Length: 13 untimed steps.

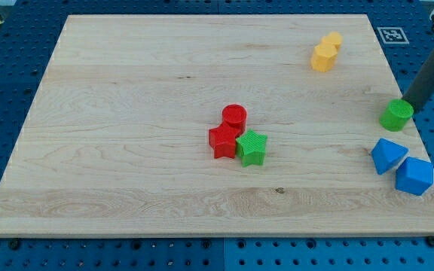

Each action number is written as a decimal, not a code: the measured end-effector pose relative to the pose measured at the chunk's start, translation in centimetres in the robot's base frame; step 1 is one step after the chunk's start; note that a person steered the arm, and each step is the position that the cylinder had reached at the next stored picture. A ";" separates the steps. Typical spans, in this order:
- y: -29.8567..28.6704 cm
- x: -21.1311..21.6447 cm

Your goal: Move the green circle to the top left of the blue triangle

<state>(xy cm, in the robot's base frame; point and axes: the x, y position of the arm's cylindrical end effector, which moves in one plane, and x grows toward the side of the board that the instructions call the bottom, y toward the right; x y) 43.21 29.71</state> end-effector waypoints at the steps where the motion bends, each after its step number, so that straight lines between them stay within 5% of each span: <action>1: 0.0 0.0; 13: -5.9 1.8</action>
<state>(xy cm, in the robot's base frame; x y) 44.96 23.82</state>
